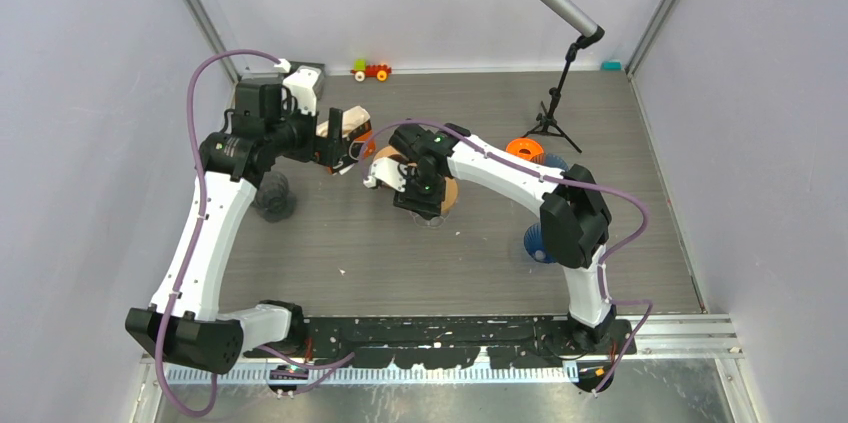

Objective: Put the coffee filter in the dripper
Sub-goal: Place the dripper holder onto the coffee server, then pick up the coffee dripper from the center of the board, then place the coffee dripper in the dripper holder.

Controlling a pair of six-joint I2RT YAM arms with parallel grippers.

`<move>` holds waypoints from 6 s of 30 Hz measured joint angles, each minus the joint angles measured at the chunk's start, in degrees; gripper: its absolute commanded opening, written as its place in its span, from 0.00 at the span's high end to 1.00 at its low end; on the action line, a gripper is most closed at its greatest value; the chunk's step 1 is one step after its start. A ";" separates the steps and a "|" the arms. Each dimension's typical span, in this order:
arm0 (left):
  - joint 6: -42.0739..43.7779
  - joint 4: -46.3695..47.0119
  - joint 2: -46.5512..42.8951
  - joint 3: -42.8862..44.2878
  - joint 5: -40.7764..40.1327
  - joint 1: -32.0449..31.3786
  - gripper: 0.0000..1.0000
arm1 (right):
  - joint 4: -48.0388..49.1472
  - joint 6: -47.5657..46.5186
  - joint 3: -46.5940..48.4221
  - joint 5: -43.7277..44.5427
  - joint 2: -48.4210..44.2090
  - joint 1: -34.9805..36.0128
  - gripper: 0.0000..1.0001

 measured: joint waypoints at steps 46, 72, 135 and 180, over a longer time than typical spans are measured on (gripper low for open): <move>0.26 4.33 1.25 -1.25 3.58 0.07 0.00 | 5.55 21.51 -22.32 3.45 -32.33 -29.07 0.27; 0.04 9.42 8.00 -3.96 10.58 0.07 0.00 | 12.41 33.22 -23.93 -8.57 -14.16 -59.93 0.54; -11.21 20.81 16.06 -5.33 24.90 -0.81 0.08 | 7.96 38.93 -2.25 -14.16 -8.46 -18.73 0.99; -16.94 21.46 25.75 -8.13 24.41 -13.99 0.81 | 10.56 39.52 -4.85 -13.07 -6.78 -17.53 0.99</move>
